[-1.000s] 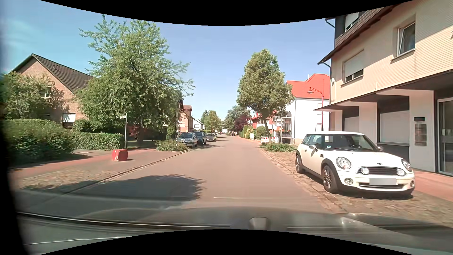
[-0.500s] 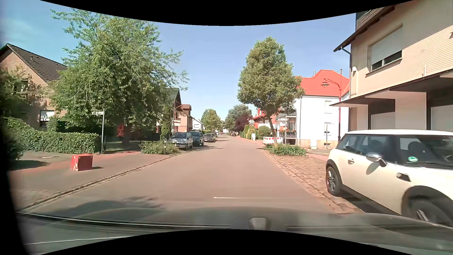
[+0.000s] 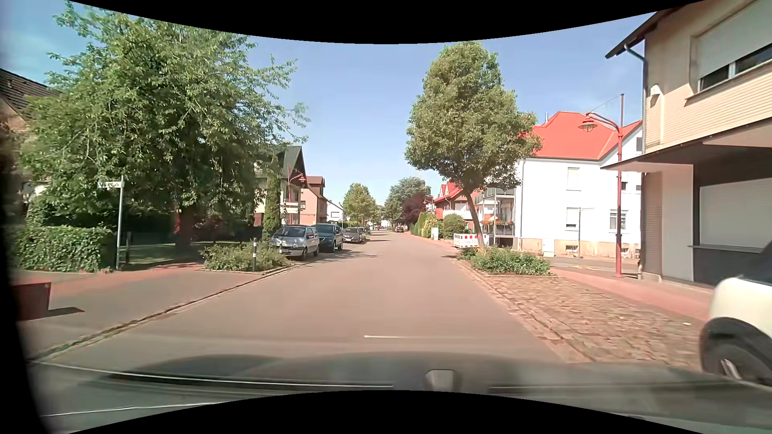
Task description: Follow the waypoints while adhering to traffic rules and regulations
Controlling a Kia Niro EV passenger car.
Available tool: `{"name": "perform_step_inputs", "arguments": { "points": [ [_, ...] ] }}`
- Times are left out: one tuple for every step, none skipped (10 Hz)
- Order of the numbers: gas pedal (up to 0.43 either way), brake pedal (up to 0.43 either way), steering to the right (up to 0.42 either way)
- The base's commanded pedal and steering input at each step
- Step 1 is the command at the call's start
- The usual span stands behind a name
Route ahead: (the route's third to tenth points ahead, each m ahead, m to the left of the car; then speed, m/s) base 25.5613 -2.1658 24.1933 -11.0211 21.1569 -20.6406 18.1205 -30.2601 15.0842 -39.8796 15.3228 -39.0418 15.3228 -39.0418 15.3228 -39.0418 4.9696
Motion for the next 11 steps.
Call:
{"name": "perform_step_inputs", "arguments": {
  "points": [
    [0.047,0.006,-0.003],
    [0.047,0.006,-0.003],
    [0.047,0.0,-0.003],
    [0.02,0.006,-0.003],
    [0.0,0.0,-0.003],
    [0.0,0.006,-0.003],
    [0.0,0.006,-0.003],
    [0.0,0.006,-0.003],
    [0.0,0.006,-0.003],
    [0.0,0.006,-0.003],
    [0.0,0.006,-0.003]
  ]
}}
